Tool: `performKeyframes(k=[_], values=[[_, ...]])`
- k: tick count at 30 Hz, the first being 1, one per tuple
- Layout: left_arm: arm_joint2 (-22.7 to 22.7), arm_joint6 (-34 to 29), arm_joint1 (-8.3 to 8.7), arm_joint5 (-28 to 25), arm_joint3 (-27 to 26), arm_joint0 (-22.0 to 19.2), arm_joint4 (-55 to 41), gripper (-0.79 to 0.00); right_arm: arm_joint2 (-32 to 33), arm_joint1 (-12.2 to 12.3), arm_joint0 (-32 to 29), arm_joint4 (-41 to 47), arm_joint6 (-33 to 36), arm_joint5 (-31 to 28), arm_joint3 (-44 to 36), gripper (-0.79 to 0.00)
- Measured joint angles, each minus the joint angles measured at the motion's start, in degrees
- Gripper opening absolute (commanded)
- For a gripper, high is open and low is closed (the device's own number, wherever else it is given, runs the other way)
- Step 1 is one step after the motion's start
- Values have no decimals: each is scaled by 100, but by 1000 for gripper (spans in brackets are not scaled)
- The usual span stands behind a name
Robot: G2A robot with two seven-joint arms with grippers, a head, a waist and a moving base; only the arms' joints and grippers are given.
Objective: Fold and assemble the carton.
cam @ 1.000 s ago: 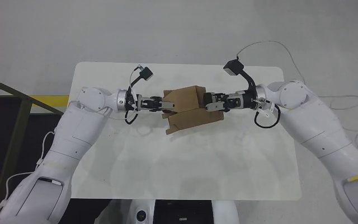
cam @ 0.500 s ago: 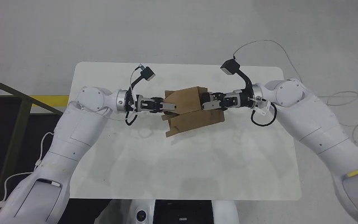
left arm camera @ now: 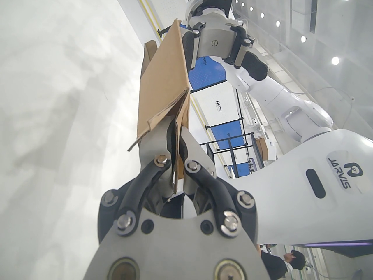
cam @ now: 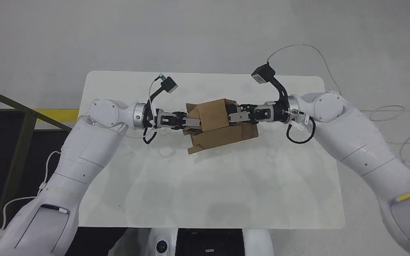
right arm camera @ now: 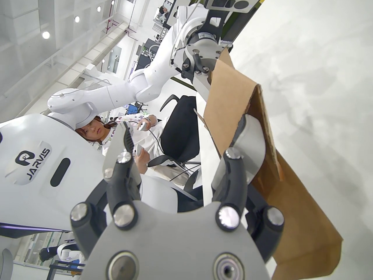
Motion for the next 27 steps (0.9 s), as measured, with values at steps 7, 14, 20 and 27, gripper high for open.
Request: performKeyframes(k=[7,14,20,27], values=[[23,4,25,-4,-7,-13,-10,-785,32,14,-34,117,78,77,35,-369],[29,-1,30,1,-15,-16,-20,-785,47,15,-46,153,99,98,34,-422],[28,-1,30,1,-15,-16,-20,-785,47,15,-46,153,99,98,34,-434],[28,-1,30,1,-15,-16,-20,-785,47,15,-46,153,99,98,34,-471]])
